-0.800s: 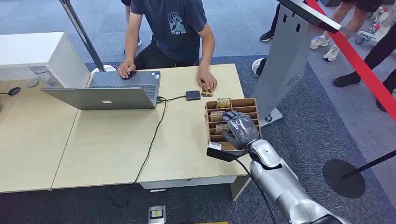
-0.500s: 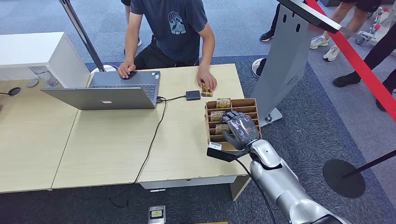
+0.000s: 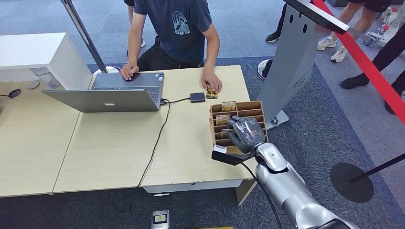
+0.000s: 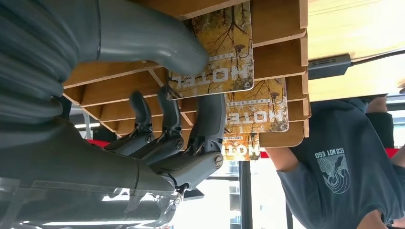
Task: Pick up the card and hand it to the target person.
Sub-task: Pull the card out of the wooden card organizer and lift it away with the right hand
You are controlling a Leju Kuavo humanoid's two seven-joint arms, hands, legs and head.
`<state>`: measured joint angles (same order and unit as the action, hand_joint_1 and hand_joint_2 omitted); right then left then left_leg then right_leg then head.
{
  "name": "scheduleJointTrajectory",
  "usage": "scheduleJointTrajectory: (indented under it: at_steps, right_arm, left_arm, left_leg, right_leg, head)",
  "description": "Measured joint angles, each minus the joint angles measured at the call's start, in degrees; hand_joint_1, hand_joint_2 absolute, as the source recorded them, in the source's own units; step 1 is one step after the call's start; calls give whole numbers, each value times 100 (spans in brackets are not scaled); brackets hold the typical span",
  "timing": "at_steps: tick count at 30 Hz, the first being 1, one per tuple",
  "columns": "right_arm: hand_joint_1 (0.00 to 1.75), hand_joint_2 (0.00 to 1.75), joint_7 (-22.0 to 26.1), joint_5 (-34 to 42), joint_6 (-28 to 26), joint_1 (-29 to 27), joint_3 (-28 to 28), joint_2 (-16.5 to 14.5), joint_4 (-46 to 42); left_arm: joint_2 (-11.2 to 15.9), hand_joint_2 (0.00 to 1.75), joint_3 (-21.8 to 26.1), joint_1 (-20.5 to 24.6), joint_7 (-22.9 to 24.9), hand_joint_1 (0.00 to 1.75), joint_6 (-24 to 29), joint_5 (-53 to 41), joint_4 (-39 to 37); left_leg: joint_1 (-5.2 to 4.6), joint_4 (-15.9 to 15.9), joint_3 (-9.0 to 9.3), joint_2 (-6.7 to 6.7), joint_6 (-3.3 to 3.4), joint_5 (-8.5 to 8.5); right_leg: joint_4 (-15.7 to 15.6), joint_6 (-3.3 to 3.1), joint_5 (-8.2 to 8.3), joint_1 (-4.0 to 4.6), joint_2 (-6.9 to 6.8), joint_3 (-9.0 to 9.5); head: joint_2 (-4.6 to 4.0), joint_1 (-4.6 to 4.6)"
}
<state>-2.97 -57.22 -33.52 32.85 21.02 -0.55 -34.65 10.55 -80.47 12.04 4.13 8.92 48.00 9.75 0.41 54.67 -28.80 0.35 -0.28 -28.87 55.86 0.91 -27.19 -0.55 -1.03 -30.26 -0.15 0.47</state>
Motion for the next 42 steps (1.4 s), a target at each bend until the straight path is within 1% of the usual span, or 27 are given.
scheduleJointTrajectory:
  at_steps: [8,19,26,30,34,39,42]
  right_arm:
    - [120,175,7,-4,-23,-2,3,-2,25]
    - [120,175,81,15,-78,-2,-11,-2,54]
    - [120,175,318,271,-13,4,-72,-3,39]
    - [120,175,394,507,255,39,-121,28,-224]
    - [120,175,385,746,683,186,-193,136,-846]
    - [120,175,409,1102,1203,629,-279,279,-1708]
    - [120,175,497,1286,1369,950,-280,304,-2075]
  left_arm:
    - [-1,0,-10,1,-83,0,31,-17,0]
    - [-1,0,-27,11,-144,0,82,-13,0]
    - [-1,0,-27,11,-102,0,39,30,0]
    - [-1,0,-28,10,-103,0,17,42,0]
    - [1,0,-39,11,-130,0,15,61,0]
    - [3,0,-80,22,-159,0,11,78,0]
    - [3,0,-119,40,-162,0,7,90,0]
  left_leg:
    - [0,0,3,0,0,0]
    - [0,0,2,0,0,0]
    - [0,0,1,0,0,0]
    - [0,1,-1,-1,0,0]
    - [-1,2,-5,0,0,0]
    - [-1,2,-6,0,0,0]
    - [-1,2,-7,1,0,0]
  right_leg:
    - [0,0,1,0,0,2]
    - [0,0,0,0,0,1]
    - [0,0,1,0,0,2]
    - [0,0,1,0,0,-1]
    - [1,0,1,-1,0,-4]
    - [1,0,1,-1,1,-7]
    - [1,0,1,-1,1,-8]
  head:
    - [0,0]
    - [0,-1]
    - [0,-1]
    - [0,0]
    - [0,0]
    - [0,0]
    - [0,0]
